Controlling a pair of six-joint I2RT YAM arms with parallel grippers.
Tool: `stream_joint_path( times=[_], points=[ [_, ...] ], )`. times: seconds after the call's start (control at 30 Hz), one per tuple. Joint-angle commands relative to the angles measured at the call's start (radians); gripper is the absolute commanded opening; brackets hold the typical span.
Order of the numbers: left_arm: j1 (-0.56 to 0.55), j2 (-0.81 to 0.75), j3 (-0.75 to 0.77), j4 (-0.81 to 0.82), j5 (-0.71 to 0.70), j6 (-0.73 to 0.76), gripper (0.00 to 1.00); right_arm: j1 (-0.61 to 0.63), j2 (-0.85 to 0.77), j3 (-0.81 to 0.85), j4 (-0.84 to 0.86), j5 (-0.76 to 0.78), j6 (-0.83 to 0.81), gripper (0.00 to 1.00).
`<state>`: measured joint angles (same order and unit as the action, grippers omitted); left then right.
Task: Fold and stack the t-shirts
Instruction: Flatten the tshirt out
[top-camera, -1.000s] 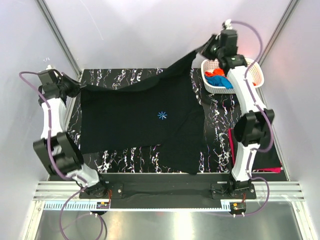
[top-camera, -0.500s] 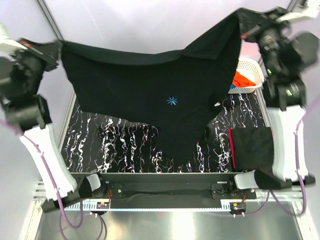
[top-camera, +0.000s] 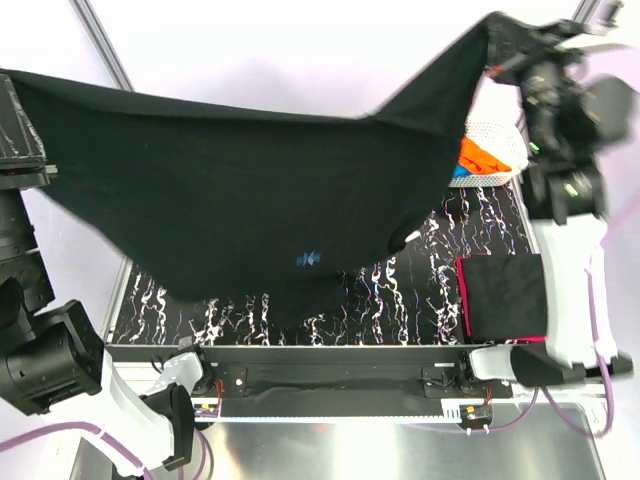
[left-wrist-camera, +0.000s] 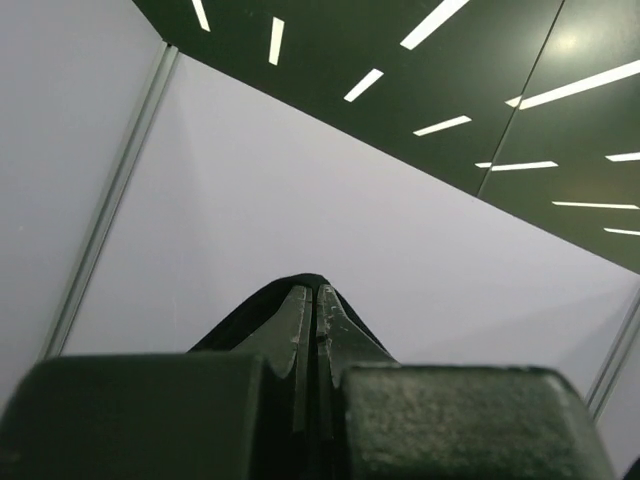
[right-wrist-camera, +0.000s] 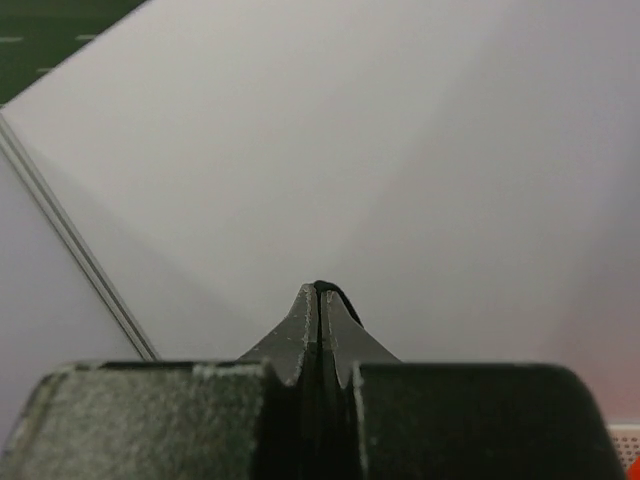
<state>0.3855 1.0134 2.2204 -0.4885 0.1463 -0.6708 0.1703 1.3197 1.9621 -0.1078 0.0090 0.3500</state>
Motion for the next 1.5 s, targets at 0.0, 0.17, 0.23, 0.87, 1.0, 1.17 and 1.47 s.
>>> stream_joint_path(
  times=[0.0, 0.17, 0.23, 0.87, 1.0, 1.17, 1.47],
  points=[
    [0.003, 0.030, 0.060, -0.022, -0.097, -0.019, 0.00, -0.018, 0.096, -0.037, 0.083, -0.006, 0.093, 0.00],
    [-0.026, 0.048, 0.159, -0.032, -0.142, -0.013, 0.00, -0.037, 0.180, -0.037, 0.187, -0.109, 0.298, 0.00],
    [-0.045, 0.048, 0.156, -0.016, -0.145, -0.016, 0.00, -0.052, 0.206, -0.040, 0.235, -0.130, 0.377, 0.00],
    [-0.082, 0.034, 0.055, 0.079, -0.096, -0.067, 0.00, -0.084, 0.256, 0.109, 0.286, -0.231, 0.440, 0.00],
    [-0.085, -0.016, 0.042, 0.061, -0.082, -0.079, 0.00, -0.086, 0.127, 0.153, 0.220, -0.210, 0.331, 0.00],
    [-0.143, -0.091, 0.050, 0.016, -0.140, -0.061, 0.00, -0.087, -0.064, 0.193, 0.157, -0.149, 0.216, 0.00],
    [-0.335, -0.220, -0.028, 0.039, -0.304, 0.031, 0.00, -0.086, -0.174, 0.383, 0.059, -0.124, 0.136, 0.00]
  ],
)
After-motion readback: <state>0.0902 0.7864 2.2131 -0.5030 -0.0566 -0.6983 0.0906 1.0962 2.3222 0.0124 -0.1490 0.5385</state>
